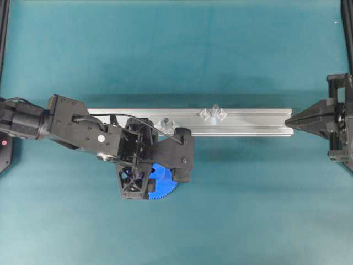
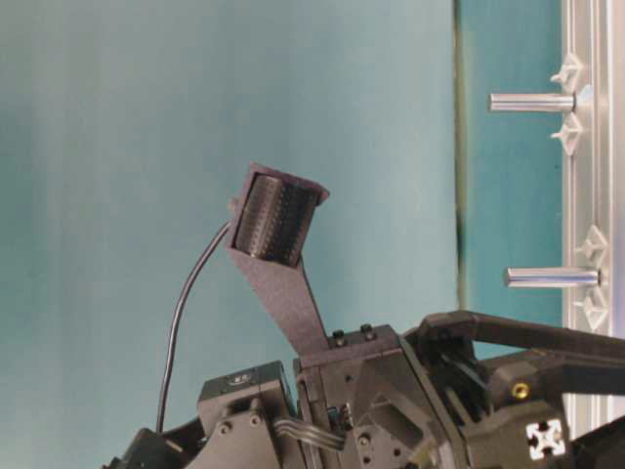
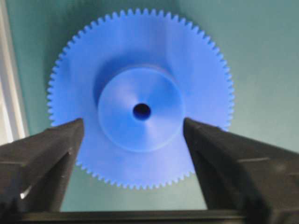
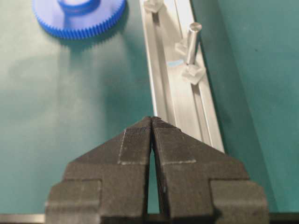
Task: Find the location of the shaft and insert the large gear.
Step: 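Lower the left gripper and close it on the gear hub, then lift the blue gear with the left gripper, tilting it upright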
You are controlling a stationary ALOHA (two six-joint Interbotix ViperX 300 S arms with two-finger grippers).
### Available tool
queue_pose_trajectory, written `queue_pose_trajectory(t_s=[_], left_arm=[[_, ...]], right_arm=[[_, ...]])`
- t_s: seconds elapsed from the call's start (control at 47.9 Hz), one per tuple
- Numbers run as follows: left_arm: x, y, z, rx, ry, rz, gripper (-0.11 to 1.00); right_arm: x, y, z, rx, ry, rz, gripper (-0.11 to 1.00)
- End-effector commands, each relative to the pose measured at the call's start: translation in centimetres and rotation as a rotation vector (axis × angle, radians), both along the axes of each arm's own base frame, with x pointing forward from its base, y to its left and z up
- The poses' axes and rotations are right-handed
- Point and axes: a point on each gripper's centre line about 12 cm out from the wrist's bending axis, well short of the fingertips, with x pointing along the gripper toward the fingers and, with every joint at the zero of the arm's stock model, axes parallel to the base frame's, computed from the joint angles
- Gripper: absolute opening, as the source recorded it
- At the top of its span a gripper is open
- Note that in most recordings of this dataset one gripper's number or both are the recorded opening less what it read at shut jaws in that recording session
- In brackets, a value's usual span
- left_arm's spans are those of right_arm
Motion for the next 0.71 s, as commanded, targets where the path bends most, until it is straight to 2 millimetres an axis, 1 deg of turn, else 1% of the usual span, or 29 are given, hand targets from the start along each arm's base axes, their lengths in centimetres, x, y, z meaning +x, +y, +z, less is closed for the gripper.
queue_pose_trajectory(t_s=[0.0,0.104,0.376,0.69], left_arm=[[0.8,-0.4,1.4,-0.006,-0.061,-0.01,0.94],[1.0,-0.4,1.5,-0.008,-0.073,-0.009,0.92],[1.4,-0.4,0.7,-0.015,-0.054,0.014,0.92],[1.2,-0.4,-0.1,-0.01,-0.022,0.016,0.92]], right_arm=[[0.2,0.0,0.4,0.009,-0.011,-0.007,0.03],[0.2,-0.1,0.4,0.009,-0.011,-0.008,0.03],[0.2,-0.1,0.4,0.009,-0.013,-0.008,0.03],[0.2,0.0,0.4,0.009,-0.011,-0.007,0.03]])
